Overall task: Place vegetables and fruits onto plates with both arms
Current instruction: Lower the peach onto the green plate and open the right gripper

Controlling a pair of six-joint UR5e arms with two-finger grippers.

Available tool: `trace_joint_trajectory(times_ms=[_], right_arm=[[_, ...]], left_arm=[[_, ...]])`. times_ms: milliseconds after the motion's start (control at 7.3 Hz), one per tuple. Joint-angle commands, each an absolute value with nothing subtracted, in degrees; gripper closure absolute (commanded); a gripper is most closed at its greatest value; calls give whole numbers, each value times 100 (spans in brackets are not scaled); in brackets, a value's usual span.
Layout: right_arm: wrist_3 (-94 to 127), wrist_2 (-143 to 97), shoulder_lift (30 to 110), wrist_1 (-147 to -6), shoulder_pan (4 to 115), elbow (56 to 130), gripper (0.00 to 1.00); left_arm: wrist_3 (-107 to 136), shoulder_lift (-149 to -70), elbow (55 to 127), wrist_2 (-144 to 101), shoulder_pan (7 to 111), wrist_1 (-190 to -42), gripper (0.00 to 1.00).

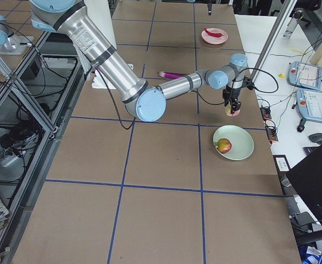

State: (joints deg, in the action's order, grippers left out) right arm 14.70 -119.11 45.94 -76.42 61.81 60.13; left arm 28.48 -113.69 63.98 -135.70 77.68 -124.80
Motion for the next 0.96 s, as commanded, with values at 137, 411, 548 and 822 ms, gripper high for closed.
trace_joint_trajectory(times_ms=[137,411,548,822], right_arm=[[1116,-11936,4781,-6987,6390,5178,94],[1325,-11944,4886,-6979,6390,5151,31],[1666,-11988,4869,-6961,6390,5159,1],[2091,-12528,4834,-7039,6721,5377,0]], left_arm=[[2848,-11382,6407,-13570,7761,-12480,0],[2848,-11391,6407,-13570,7761,-12480,0],[2865,-11399,6407,-13605,7743,-12472,0],[2883,-11408,6642,-13588,7551,-12472,0]])
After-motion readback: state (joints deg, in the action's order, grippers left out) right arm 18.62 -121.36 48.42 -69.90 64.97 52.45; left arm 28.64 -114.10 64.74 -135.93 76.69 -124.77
